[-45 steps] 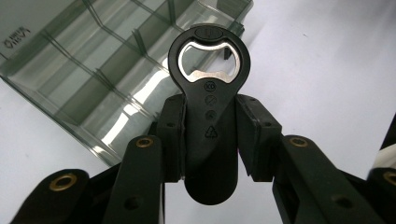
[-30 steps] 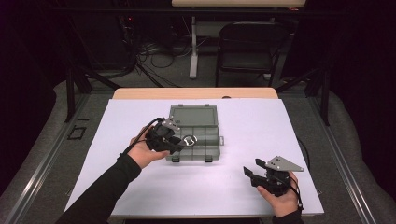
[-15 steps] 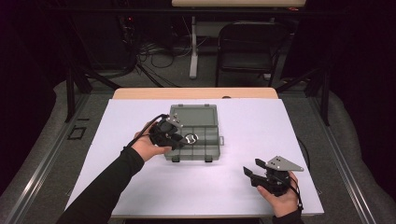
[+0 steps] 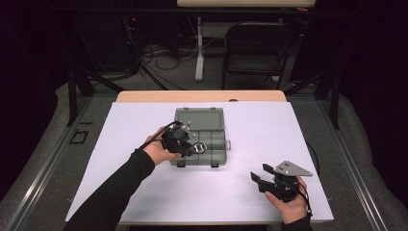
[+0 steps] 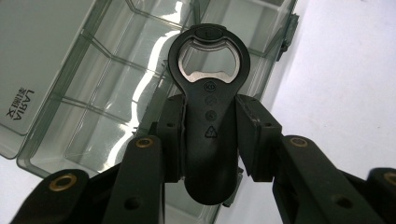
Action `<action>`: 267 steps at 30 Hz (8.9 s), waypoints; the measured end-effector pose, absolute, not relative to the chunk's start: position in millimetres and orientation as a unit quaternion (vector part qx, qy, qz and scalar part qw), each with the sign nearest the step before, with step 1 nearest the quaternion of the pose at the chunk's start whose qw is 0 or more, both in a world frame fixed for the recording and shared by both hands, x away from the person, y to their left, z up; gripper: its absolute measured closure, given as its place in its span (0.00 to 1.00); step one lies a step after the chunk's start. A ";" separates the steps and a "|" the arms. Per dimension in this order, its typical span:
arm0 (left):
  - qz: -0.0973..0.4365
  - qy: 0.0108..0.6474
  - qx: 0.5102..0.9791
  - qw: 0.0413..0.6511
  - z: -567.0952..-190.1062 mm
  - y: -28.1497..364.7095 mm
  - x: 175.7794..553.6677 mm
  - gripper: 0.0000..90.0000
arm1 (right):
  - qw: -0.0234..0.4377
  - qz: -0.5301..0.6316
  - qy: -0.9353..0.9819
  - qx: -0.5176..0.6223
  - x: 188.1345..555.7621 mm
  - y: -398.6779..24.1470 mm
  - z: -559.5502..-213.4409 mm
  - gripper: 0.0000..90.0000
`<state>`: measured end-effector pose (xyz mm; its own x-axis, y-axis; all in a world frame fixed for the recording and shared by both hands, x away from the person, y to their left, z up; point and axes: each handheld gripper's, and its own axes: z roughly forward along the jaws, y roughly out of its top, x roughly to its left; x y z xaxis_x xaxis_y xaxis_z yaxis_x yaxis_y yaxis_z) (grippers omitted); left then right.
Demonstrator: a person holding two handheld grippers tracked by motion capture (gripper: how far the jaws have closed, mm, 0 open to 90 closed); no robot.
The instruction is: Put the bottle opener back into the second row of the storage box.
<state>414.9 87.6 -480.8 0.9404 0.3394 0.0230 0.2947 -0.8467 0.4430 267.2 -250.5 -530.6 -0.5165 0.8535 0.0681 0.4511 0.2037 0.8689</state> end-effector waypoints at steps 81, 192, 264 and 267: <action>0.065 0.203 0.950 0.227 -474.4 91.8 411.2 0.55 | 0.218 0.456 0.744 0.437 268.3 -248.3 -532.6 0.45; 0.097 0.487 0.816 0.295 -487.4 148.1 451.9 0.72 | 0.153 0.275 0.809 0.497 519.4 -111.1 -474.6 0.46; 0.081 0.512 0.810 0.276 -507.2 146.2 456.8 0.96 | 0.040 0.289 0.765 0.574 532.1 -130.9 -534.9 0.38; 0.080 0.512 0.810 0.277 -507.2 146.3 456.8 0.96 | 0.036 0.291 0.765 0.574 533.2 -131.7 -536.2 0.37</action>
<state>456.8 146.3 -507.2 0.4638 0.8726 -0.1533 0.7838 -0.3235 0.5301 533.2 -131.7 -536.2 -0.3396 0.8982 0.2793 0.8564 0.1725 0.4866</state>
